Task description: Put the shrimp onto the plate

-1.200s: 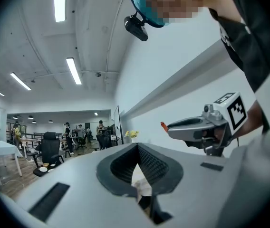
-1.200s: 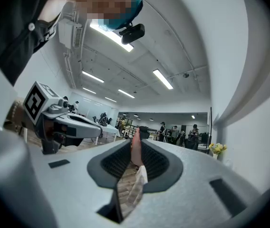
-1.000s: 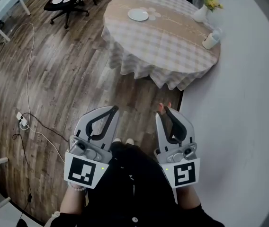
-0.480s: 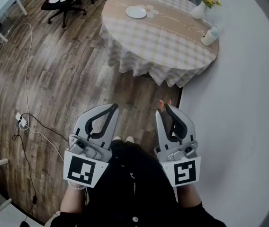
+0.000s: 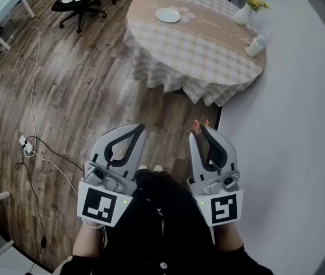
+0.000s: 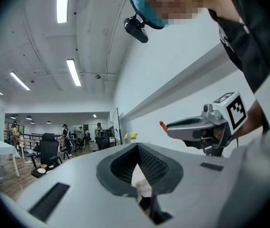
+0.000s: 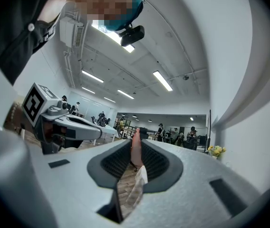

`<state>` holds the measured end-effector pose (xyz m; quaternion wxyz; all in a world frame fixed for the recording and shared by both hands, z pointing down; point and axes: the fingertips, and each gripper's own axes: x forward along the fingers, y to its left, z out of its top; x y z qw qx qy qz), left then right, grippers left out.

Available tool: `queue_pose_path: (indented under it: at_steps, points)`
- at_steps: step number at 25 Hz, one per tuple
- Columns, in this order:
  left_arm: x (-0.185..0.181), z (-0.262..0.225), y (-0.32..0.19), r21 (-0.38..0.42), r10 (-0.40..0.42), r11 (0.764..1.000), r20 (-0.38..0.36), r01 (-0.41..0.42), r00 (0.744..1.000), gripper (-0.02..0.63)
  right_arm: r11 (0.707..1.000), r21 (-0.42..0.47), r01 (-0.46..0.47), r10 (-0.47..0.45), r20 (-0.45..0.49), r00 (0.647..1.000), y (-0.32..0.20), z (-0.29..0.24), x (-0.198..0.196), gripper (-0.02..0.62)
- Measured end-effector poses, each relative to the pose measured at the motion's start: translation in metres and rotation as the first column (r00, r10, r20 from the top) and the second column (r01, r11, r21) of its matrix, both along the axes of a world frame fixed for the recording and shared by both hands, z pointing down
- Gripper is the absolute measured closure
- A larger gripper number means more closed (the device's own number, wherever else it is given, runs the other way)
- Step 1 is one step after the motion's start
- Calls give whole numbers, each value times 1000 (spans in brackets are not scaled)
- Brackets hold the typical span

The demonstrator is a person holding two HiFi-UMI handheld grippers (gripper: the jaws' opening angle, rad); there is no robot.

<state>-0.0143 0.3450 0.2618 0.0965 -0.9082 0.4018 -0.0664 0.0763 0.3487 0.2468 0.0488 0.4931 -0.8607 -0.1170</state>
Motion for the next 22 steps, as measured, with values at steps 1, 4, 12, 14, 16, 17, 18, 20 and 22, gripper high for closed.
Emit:
queue_pose_path:
  at_steps: [1,4,12,14,16,17,18,20,22]
  points:
    - [-2,0,0,1,1,1000,0,-1,1000,606,1000,1,-3,3,3,1000,0,0,-1,541]
    - [-6,0,1,5,6,1000,1,-6,1000,606,1000,1,-7,7,-1,1000,2,2,-6,541]
    - [-20,2,8,17,24,1000,-10,-24,1000,606,999,21,-32,32,-1,999,12,2,-19,541]
    - [-23,2,11,18,29,999,-9,-28,1000,606,999,23,-40,40,-2,999,14,2,-21,541]
    - [-24,2,14,19,34,999,-6,-34,999,606,999,24,-47,47,0,999,16,2,-22,541]
    - [-25,2,15,20,37,999,-5,-37,999,606,998,25,-49,49,0,999,17,2,-23,541]
    - [-26,1,15,22,38,999,-5,-38,999,606,998,26,-51,51,0,999,17,2,-23,541]
    - [-28,0,13,23,39,999,-8,-39,999,606,998,27,-55,55,1,998,15,1,-24,541]
    - [-29,0,10,22,41,999,-8,-40,999,606,998,24,-58,58,0,998,13,1,-25,540]
